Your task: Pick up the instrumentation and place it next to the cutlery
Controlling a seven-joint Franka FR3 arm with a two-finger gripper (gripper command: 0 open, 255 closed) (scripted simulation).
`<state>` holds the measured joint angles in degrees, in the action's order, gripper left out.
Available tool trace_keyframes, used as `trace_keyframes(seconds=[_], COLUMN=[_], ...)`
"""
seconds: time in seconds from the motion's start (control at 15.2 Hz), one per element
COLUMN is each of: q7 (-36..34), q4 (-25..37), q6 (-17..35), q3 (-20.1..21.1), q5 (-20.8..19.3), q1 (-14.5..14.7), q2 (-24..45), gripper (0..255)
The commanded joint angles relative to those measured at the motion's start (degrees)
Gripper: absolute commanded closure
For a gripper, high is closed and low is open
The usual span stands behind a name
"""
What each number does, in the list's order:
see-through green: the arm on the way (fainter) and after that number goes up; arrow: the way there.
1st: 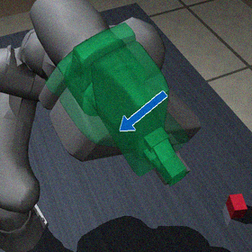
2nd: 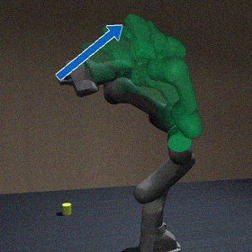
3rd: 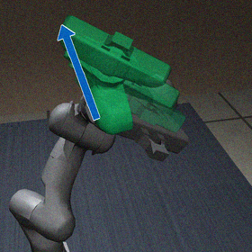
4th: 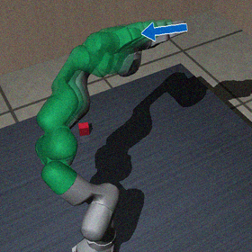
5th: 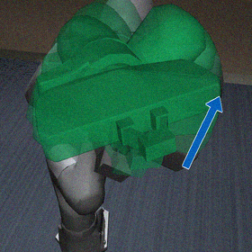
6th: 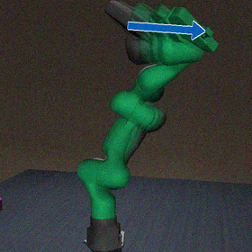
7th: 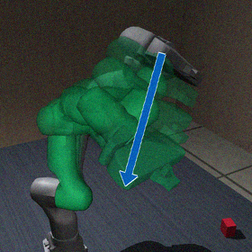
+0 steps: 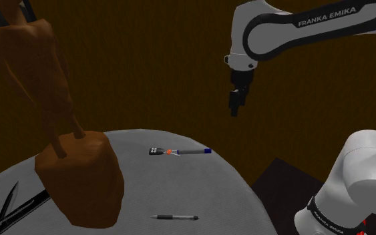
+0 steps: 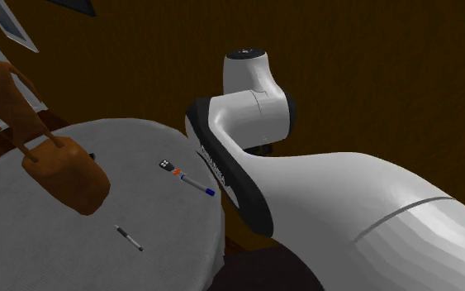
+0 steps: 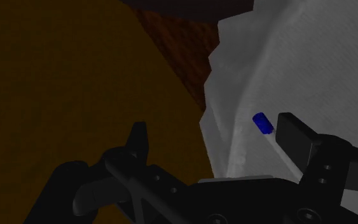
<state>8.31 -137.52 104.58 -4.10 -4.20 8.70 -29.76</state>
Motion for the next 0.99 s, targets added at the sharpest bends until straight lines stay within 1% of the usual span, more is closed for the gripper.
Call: trace_keyframes(seconds=[0.0,0.46,0.92], q7=[2.7,11.59,20.22], q4=[0.05,0.98,3.07], q6=[3.51,14.23,23.49], q3=[0.19,1.72,4.32], q5=[0.4,2.08,3.68], q1=[1.62,6.87,11.56], q2=[3.06,13.37,23.38], gripper=[0,0,0])
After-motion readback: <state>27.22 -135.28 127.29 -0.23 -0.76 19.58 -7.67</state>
